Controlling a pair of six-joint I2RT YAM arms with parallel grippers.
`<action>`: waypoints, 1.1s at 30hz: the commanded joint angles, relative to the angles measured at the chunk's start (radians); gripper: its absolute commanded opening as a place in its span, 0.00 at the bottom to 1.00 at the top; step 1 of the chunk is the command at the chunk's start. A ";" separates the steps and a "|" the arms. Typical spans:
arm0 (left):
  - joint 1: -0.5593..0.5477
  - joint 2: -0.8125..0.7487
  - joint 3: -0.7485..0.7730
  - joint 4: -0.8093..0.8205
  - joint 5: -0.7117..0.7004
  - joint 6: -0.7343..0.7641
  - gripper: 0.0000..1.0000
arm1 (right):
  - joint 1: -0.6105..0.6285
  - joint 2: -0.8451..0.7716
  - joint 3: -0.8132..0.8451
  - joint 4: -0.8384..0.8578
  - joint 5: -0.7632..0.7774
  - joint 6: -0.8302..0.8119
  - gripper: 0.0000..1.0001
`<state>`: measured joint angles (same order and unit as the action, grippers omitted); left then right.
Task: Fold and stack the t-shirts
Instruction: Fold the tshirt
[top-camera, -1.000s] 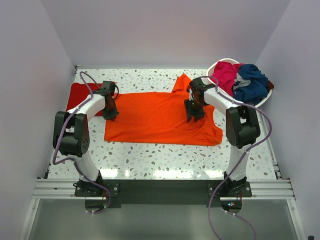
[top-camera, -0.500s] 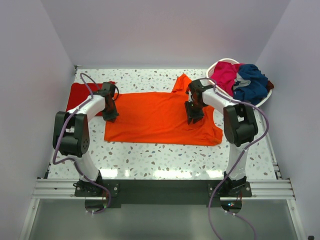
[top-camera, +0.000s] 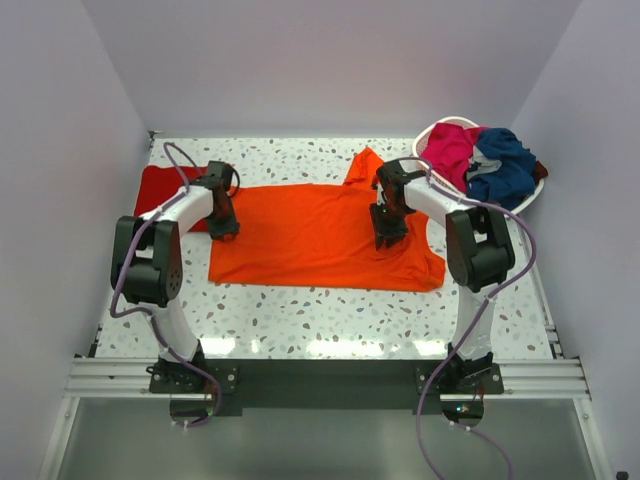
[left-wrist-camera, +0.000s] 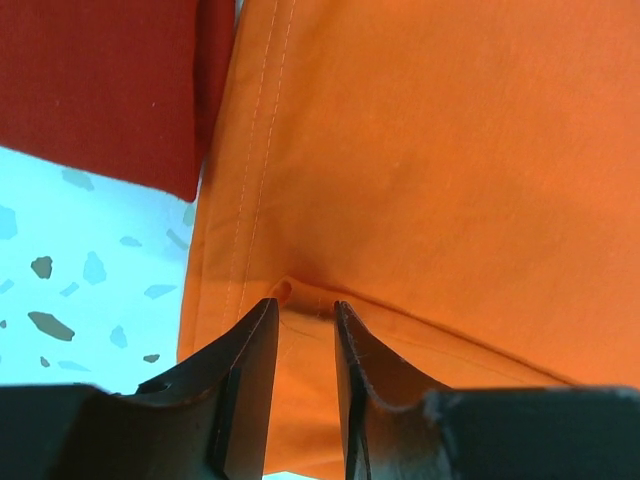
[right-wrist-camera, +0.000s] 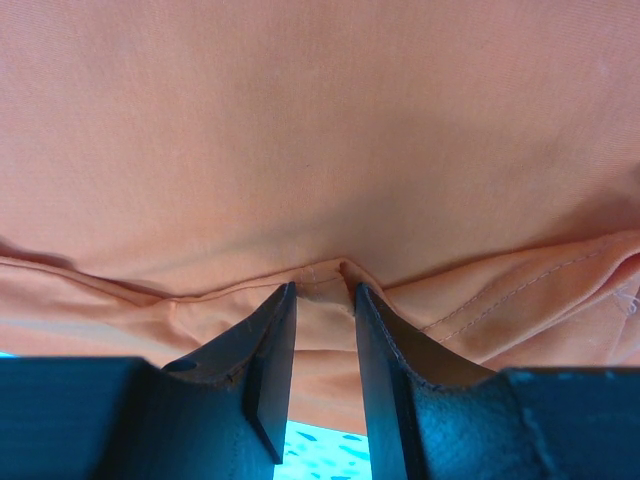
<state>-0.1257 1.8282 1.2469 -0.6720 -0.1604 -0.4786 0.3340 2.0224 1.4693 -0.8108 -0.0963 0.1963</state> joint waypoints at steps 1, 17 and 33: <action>0.000 0.022 0.045 0.032 -0.008 0.005 0.34 | 0.004 -0.011 0.010 0.012 -0.003 -0.015 0.34; 0.000 0.028 0.028 0.029 -0.028 0.017 0.00 | 0.003 -0.016 0.016 0.002 -0.017 -0.014 0.06; 0.037 -0.133 0.008 -0.047 -0.088 0.001 0.00 | 0.004 -0.053 0.151 -0.071 0.000 -0.006 0.00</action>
<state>-0.1150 1.7451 1.2591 -0.7048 -0.2142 -0.4759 0.3340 2.0224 1.5585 -0.8532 -0.0986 0.1898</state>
